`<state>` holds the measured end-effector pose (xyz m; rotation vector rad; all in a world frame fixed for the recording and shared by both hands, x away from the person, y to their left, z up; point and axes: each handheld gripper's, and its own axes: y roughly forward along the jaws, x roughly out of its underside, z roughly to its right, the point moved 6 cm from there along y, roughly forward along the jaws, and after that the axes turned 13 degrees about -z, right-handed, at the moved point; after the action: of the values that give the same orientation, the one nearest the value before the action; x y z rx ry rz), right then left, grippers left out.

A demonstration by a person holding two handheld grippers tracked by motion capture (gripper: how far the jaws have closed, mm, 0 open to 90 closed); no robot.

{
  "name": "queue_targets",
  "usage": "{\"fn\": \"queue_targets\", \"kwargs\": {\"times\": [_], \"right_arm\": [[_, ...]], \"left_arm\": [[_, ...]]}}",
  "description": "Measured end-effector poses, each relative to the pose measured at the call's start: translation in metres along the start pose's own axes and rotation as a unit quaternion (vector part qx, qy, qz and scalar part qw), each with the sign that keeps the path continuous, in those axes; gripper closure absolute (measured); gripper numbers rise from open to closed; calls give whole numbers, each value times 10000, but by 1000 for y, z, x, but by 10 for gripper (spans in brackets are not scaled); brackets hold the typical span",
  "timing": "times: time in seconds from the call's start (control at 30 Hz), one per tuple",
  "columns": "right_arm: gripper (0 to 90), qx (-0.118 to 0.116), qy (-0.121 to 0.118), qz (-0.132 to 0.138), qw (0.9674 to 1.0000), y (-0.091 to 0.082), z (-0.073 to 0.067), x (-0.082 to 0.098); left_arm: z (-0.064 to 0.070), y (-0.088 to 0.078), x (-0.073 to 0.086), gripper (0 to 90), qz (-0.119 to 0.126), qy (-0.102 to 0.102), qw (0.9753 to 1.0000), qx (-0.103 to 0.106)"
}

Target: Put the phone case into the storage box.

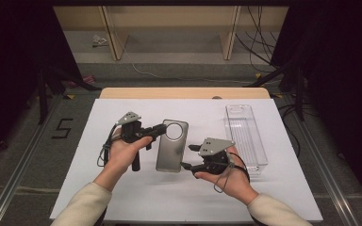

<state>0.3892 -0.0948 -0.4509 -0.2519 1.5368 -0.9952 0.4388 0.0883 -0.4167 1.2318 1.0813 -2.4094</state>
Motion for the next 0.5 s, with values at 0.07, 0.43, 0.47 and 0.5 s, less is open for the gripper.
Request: {"fn": "queue_targets", "kwargs": {"times": [0.07, 0.43, 0.47, 0.5], "right_arm": [[352, 5, 75, 34, 10000, -1, 2, 1], [336, 34, 299, 99, 9995, -3, 12, 3], [335, 38, 327, 110, 9994, -4, 12, 3], [335, 40, 343, 110, 9993, -4, 13, 3]], "left_arm": [[-1, -3, 2, 823, 46, 42, 10000, 2], [-3, -10, 10, 823, 284, 295, 9992, -11], [-2, -11, 10, 822, 295, 320, 9991, -10], [-2, -11, 10, 822, 295, 320, 9991, -10]]}}
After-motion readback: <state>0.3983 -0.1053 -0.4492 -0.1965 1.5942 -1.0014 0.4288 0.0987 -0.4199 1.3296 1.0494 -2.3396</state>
